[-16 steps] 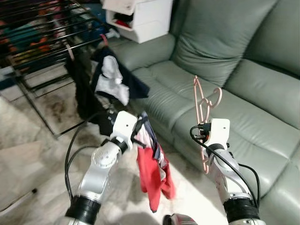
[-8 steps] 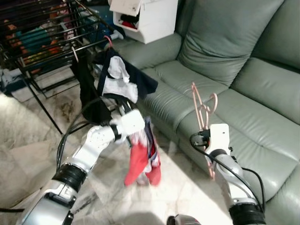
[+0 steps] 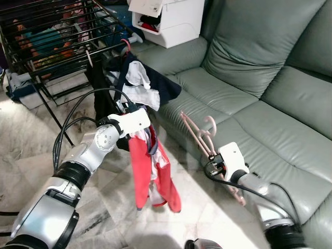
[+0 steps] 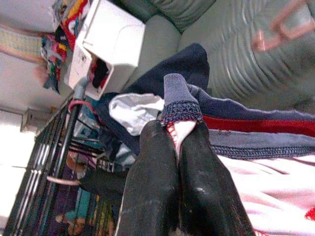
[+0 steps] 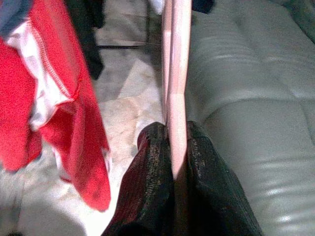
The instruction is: Hang hanger
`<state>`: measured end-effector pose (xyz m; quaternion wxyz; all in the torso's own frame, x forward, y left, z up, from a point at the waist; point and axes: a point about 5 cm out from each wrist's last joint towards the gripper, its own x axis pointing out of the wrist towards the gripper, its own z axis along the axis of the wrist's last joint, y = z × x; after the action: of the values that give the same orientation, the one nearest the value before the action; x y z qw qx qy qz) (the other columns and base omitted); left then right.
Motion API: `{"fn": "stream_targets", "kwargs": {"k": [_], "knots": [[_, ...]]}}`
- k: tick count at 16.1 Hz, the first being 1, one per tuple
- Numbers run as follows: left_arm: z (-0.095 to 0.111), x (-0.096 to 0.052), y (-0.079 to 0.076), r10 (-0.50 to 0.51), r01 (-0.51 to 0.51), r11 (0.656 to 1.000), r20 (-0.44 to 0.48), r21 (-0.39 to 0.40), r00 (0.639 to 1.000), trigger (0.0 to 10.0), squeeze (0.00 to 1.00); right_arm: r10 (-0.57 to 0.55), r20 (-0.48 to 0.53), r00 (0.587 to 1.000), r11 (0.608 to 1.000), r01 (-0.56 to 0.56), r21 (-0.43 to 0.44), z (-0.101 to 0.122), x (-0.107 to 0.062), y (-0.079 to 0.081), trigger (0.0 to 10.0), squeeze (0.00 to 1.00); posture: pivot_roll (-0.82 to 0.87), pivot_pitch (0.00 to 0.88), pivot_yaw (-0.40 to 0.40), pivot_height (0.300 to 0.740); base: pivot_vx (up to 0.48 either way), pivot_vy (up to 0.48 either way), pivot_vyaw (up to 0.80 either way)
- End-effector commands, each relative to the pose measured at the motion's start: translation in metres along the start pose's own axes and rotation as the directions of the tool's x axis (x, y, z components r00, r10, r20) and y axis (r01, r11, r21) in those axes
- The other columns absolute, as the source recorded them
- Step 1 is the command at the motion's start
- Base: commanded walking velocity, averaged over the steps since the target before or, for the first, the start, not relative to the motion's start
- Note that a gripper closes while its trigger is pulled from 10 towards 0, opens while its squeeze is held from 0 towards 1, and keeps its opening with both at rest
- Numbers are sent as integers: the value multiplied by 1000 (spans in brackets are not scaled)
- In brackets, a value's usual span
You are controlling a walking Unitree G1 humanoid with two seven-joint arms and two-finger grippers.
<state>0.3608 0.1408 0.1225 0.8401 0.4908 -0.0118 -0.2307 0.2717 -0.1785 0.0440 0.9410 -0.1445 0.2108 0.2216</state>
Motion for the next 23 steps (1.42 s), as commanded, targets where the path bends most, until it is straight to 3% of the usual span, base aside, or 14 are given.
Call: {"fn": "stream_targets", "kwargs": {"k": [1,3,7,9,11,18,22,23], "knots": [[-4,-1,6,23,-23,999,-16,-24,1000,10000,0,56,22,998,998,-55,-28,9,2,6,10000,0,-73,0,67,740,0,0,0],[-6,0,0,-35,35,999,-5,-13,999,10000,0,206,-13,978,970,-206,-130,8,-9,10,10000,0,-77,0,66,740,0,0,0],[-19,0,-12,-71,72,997,-67,23,995,10000,0,351,-21,936,924,-350,-156,19,-26,1,10000,0,-81,0,62,740,0,0,0],[-18,1,-13,-63,63,998,-54,-1,997,10000,0,395,-31,918,905,-395,-156,21,-32,-4,10000,0,-85,0,61,740,0,0,0],[-15,1,-14,-64,63,998,-38,-32,997,10000,0,407,-34,913,902,-407,-145,21,-34,-6,10000,0,-85,0,62,740,0,0,0],[-18,2,-18,-74,73,997,-44,-31,996,10000,0,457,-28,889,880,-457,-129,25,-40,-6,10000,0,-84,0,66,740,0,0,0],[-27,-1,-21,-85,82,996,-94,-26,992,10000,0,460,119,880,885,-443,-140,49,-37,-1,10000,0,-84,0,71,740,0,0,0],[-27,-1,-22,-91,88,996,-96,-33,991,10000,0,450,103,887,888,-433,-157,47,-36,0,10000,0,-84,0,71,740,0,0,0]]}}
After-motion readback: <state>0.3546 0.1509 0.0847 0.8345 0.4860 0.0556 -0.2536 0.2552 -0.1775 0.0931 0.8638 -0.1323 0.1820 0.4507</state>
